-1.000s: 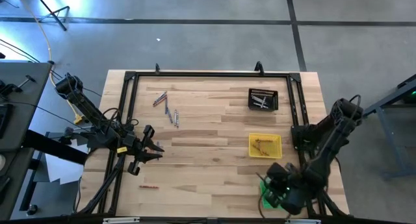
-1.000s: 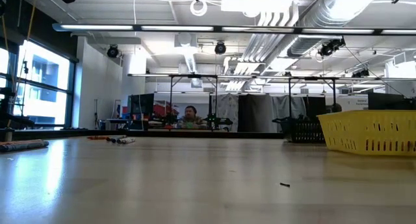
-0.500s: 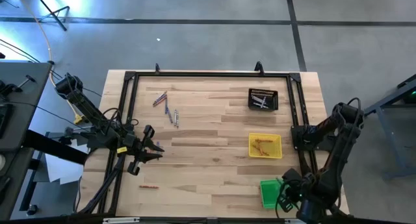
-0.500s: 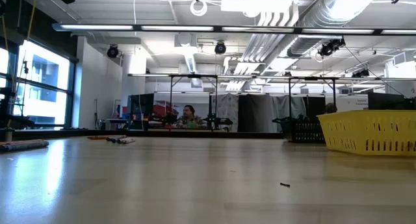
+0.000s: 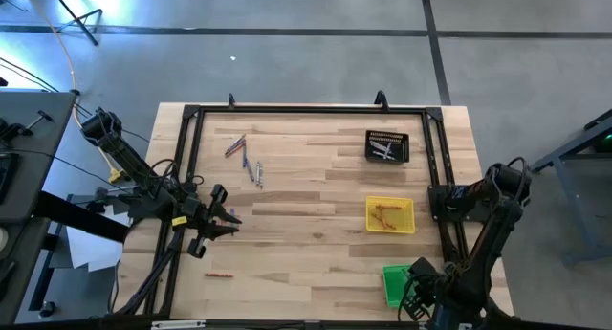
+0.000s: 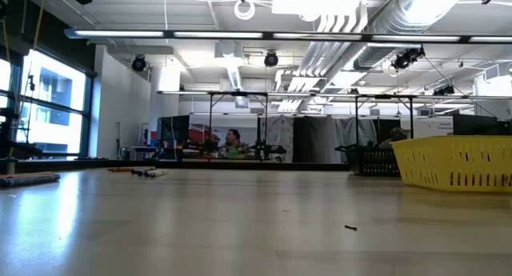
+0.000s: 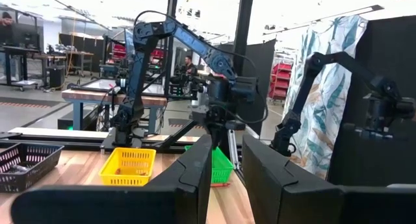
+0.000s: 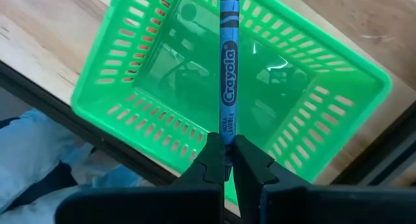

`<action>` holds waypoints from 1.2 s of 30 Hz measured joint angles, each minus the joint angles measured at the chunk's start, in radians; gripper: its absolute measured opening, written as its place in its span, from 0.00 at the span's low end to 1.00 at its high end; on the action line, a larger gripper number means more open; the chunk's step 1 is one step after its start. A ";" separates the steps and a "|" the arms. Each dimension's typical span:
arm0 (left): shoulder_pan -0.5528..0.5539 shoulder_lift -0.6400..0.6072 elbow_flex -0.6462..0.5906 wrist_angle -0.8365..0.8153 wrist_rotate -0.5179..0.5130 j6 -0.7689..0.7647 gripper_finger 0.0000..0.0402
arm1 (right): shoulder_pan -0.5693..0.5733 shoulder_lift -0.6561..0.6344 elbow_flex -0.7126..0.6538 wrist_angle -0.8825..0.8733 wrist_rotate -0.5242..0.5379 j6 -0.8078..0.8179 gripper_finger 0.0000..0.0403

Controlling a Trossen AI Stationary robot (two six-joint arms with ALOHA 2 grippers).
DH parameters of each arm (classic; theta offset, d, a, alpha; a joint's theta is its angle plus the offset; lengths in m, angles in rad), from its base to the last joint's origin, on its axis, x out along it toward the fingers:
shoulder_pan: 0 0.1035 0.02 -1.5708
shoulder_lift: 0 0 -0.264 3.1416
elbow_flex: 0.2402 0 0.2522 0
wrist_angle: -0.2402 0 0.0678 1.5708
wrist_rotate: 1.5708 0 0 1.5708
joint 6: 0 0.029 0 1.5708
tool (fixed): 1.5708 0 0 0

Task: Sort crayons
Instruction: Put the blue crayon into the green basket, then put the gray crayon into the black basket

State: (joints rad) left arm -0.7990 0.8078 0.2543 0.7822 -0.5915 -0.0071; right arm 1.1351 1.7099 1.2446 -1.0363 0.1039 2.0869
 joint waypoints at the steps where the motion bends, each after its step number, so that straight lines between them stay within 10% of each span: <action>1: 0.000 0.000 0.000 0.000 0.000 0.000 0.18 | 0.000 0.007 0.000 0.004 0.000 0.000 0.00; 20: 0.000 0.000 -0.001 0.000 0.000 0.000 0.18 | 0.000 0.052 0.000 0.014 0.000 0.007 0.01; 36: 0.000 0.000 -0.001 0.000 0.000 0.000 0.18 | -0.013 0.052 0.001 0.029 0.000 0.025 0.28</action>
State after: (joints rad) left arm -0.7990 0.8078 0.2535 0.7822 -0.5915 -0.0071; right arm 1.1224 1.7615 1.2460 -1.0069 0.1040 2.1123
